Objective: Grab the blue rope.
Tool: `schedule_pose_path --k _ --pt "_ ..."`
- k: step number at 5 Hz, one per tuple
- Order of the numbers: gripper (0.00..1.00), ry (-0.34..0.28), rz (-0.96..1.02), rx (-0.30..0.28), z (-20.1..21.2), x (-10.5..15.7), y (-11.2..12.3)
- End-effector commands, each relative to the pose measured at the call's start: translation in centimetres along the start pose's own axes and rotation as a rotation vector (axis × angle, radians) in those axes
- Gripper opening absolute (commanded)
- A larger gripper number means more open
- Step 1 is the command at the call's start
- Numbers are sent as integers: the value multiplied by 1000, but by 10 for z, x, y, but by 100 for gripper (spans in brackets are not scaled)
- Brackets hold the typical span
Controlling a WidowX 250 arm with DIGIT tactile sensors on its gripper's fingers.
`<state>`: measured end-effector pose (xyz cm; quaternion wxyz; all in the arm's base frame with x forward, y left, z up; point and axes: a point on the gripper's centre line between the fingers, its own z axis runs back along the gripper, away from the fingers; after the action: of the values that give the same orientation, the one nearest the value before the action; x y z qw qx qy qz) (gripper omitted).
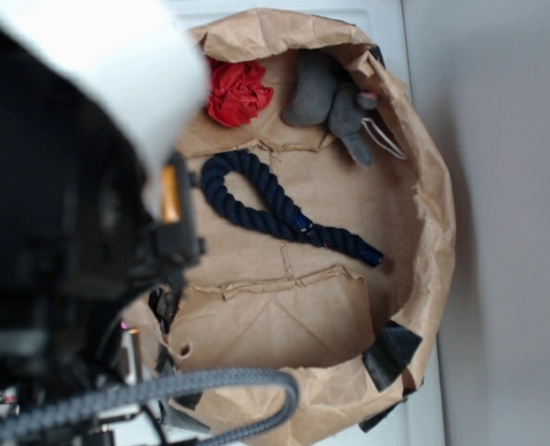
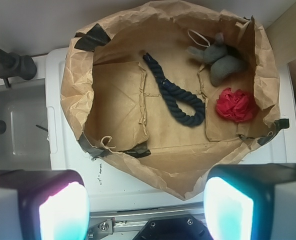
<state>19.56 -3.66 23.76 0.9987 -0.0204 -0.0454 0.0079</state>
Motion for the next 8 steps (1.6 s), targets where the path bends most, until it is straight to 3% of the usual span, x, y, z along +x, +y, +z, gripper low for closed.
schedule_pose_path --k 1,2,3,4,6,7,8 --pt "100 -116 -189 40 -88 39 11" --pt "100 -89 -218 98 -139 55 20" --pt "100 -3 -174 71 -166 83 50" --pt "100 32 -164 60 -178 97 62" --pt "100 102 -154 87 -227 102 67" --pt "0 116 -108 91 -245 80 51" --pt "0 84 -120 90 -239 73 47"
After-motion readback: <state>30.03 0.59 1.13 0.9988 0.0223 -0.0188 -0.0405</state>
